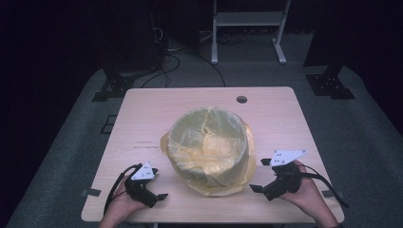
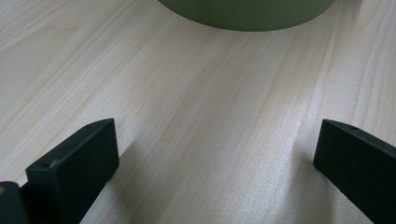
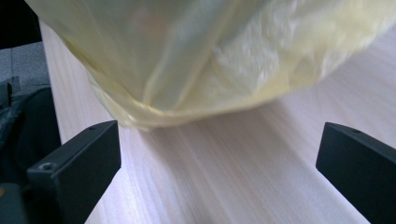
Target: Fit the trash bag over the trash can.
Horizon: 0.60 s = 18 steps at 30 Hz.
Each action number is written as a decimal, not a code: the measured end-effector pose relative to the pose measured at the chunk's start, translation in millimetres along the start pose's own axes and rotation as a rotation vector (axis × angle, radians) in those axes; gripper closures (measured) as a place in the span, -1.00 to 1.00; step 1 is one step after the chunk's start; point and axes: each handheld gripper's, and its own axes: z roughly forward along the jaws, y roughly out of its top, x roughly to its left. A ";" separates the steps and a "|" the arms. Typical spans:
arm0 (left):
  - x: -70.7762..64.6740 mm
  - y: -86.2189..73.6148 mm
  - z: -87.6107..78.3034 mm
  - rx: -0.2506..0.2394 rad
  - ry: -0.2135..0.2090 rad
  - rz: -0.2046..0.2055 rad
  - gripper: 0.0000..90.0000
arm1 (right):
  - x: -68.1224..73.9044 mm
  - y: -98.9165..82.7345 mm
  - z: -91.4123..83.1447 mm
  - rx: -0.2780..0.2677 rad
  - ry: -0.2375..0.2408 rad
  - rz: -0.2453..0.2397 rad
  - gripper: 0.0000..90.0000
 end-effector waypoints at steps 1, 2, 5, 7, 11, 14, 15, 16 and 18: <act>0.0 0.0 0.0 0.000 0.000 0.000 -1.00 | -0.6 -3.3 2.3 0.005 0.000 0.006 -1.00; 0.0 0.0 0.0 0.000 0.000 0.000 -1.00 | -1.2 -6.5 4.9 0.010 0.000 0.010 -1.00; 0.0 0.0 0.0 0.000 0.000 0.000 -1.00 | -2.4 -14.8 12.4 0.016 0.001 0.013 -1.00; 0.0 0.0 0.0 0.000 0.000 0.000 -1.00 | -2.5 -19.7 17.0 0.026 0.000 0.016 -1.00; 0.0 0.0 0.0 0.000 0.000 0.000 -1.00 | -3.3 -27.8 23.6 0.031 -0.008 0.019 -1.00; 0.0 0.0 0.0 0.000 0.000 0.000 -1.00 | -3.4 -31.6 27.1 0.037 -0.008 0.024 -1.00; 0.0 0.0 0.0 0.000 0.000 0.000 -1.00 | -3.7 -32.5 28.6 0.041 -0.009 0.024 -1.00; 0.0 0.0 0.0 0.000 0.000 0.000 -1.00 | -3.9 -33.5 30.3 0.044 -0.010 0.025 -1.00; 0.0 0.0 0.0 0.000 0.000 0.000 -1.00 | -4.1 -34.6 32.1 0.041 -0.008 0.023 -1.00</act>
